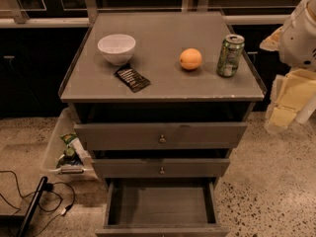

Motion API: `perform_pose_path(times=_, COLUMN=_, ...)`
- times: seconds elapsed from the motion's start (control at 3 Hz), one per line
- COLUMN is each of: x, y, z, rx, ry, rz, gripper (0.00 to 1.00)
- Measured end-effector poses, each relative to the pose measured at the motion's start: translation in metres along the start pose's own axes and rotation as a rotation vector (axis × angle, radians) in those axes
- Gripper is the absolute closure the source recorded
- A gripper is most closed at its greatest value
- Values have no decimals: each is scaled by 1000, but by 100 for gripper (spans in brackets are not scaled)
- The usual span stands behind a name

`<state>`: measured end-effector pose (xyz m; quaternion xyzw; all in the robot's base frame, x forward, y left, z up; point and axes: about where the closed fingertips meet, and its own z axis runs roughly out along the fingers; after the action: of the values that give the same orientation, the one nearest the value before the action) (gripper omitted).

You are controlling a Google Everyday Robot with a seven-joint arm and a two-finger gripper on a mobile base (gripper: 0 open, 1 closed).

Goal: Close bottom drawer

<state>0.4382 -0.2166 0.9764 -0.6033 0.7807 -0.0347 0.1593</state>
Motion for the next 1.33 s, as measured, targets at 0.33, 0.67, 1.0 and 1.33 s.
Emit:
perform_pose_path(times=0.33, x=0, y=0, z=0, rx=2, ry=1, rz=-2, gripper=0)
perform_pose_path(times=0.67, x=17, y=18, z=37, rx=-80, ry=-31, rz=37, gripper=0)
perform_pose_path(times=1.0, x=42, y=60, z=95, rx=-182, ry=-70, rz=70, gripper=0)
perform_pose_path(times=1.33, x=59, y=108, z=154, rx=-256, ry=-83, rz=66, gripper=19)
